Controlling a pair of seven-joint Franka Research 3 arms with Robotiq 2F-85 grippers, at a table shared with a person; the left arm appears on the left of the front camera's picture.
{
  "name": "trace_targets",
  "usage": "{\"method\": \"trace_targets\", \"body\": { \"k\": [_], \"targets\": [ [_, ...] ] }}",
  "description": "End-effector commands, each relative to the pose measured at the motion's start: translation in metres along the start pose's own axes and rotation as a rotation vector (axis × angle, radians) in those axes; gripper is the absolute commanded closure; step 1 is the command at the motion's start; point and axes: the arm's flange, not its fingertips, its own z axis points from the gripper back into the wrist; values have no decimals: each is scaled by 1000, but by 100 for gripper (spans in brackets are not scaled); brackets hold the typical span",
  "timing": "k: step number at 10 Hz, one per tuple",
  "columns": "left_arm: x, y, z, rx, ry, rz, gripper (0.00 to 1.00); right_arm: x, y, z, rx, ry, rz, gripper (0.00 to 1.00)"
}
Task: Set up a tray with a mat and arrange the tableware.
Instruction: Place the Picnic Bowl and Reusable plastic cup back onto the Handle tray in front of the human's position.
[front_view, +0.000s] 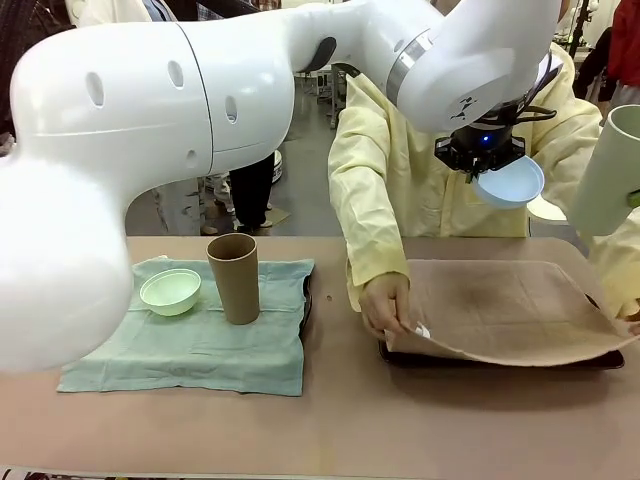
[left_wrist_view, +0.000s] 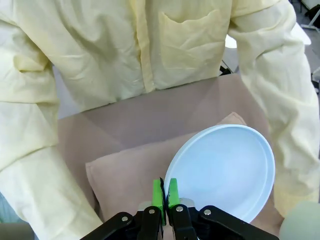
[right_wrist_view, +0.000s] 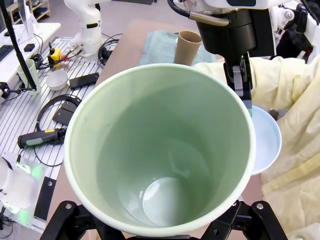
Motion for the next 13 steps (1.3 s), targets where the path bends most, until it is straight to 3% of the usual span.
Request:
{"method": "trace_targets", "body": {
  "k": [1, 13],
  "targets": [
    [3, 2, 2, -21, 7, -5, 100, 1, 0, 0, -2, 1, 5, 100],
    [3, 2, 2, -21, 7, -5, 100, 1, 0, 0, -2, 1, 5, 100]
  ]
}}
